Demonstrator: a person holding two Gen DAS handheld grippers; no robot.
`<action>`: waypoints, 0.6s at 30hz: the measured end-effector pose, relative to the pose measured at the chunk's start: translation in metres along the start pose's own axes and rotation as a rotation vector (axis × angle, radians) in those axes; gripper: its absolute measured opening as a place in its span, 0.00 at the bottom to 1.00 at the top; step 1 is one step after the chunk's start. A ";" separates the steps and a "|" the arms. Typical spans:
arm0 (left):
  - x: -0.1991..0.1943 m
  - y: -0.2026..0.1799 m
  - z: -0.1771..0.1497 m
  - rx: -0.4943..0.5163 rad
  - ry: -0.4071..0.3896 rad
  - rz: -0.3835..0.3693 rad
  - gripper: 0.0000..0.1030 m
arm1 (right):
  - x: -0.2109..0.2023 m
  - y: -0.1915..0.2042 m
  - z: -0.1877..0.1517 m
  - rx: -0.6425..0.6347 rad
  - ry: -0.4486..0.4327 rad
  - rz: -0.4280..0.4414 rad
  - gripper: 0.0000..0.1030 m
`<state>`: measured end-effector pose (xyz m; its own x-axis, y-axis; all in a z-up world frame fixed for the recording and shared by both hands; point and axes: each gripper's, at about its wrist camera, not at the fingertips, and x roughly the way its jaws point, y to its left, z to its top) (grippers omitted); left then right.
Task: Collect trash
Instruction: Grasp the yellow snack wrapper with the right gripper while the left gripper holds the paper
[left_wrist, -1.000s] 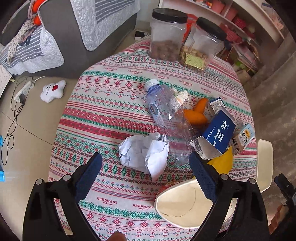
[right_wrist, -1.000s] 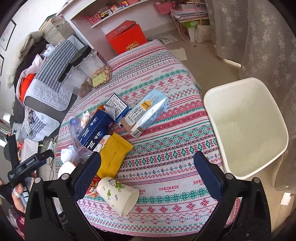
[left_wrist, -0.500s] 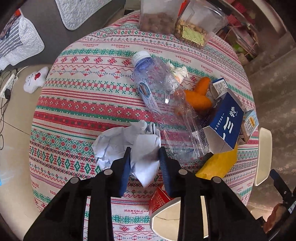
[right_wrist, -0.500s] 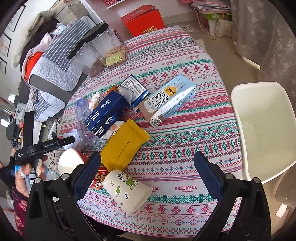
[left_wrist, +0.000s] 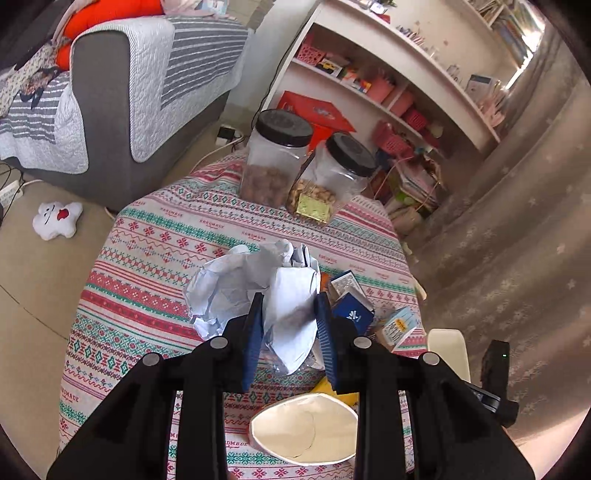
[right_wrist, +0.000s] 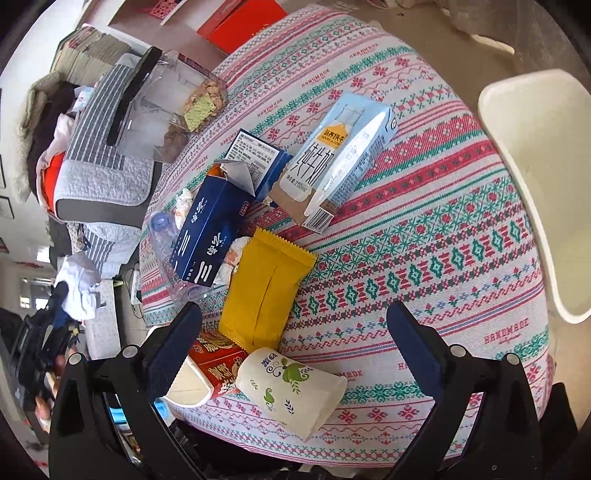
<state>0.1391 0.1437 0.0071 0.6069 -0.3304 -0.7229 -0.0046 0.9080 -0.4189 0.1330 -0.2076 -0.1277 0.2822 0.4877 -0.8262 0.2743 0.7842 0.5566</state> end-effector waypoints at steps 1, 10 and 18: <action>-0.001 -0.003 0.000 0.011 -0.006 -0.013 0.28 | 0.007 0.001 0.000 0.019 0.011 0.015 0.93; 0.005 -0.004 -0.010 0.029 0.015 -0.034 0.28 | 0.066 0.024 0.003 -0.019 0.089 0.050 0.92; 0.003 0.000 -0.017 0.047 0.014 -0.022 0.28 | 0.076 0.038 0.003 -0.122 0.080 0.014 0.31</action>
<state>0.1269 0.1387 -0.0045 0.5950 -0.3535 -0.7218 0.0460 0.9116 -0.4085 0.1679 -0.1422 -0.1687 0.2097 0.5237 -0.8257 0.1560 0.8157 0.5570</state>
